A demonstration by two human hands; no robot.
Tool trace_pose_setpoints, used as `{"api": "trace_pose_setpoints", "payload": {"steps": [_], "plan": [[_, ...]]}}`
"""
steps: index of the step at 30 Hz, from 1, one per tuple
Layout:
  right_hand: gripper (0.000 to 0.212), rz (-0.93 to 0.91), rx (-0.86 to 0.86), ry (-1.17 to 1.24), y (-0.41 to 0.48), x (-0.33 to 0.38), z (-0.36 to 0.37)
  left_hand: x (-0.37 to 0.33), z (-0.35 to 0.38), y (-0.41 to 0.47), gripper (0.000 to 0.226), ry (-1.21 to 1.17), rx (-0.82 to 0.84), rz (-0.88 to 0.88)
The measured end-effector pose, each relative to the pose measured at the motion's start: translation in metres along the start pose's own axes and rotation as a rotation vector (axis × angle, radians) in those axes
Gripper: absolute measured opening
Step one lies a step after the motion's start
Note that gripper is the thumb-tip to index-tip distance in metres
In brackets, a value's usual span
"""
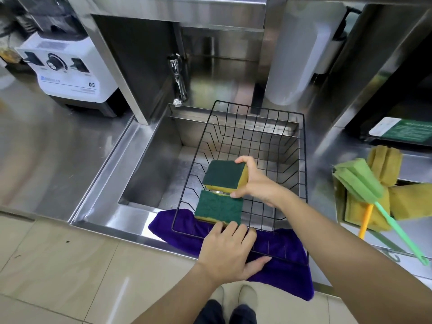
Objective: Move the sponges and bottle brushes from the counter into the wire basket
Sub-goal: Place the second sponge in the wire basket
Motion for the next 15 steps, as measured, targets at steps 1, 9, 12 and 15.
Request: {"api": "trace_pose_setpoints", "payload": {"steps": [1, 9, 12, 15], "plan": [[0.068, 0.013, 0.031, 0.118, 0.001, -0.004, 0.001, 0.0, 0.0, 0.0, 0.053, -0.002, 0.004, -0.001], [0.058, 0.049, -0.137, 0.09, 0.014, -0.019, -0.012, 0.0, 0.0, 0.001, 0.052, -0.004, 0.01, -0.002], [0.042, 0.077, -0.094, -0.012, 0.016, -0.017, -0.013, 0.0, -0.001, 0.001, 0.052, 0.001, 0.007, -0.004], [0.032, 0.118, -0.093, -0.118, 0.018, -0.022, -0.019, 0.0, -0.001, 0.001, 0.052, -0.004, 0.002, -0.005]]}}
Point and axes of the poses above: each hand's wrist, its own y-axis towards the middle knuckle, its own z-axis out of the palm, x = y × z, the point moved 7 cm from there along y, towards the middle knuckle, and after that the axes turned 2 degrees about x, right-handed, at the moved point
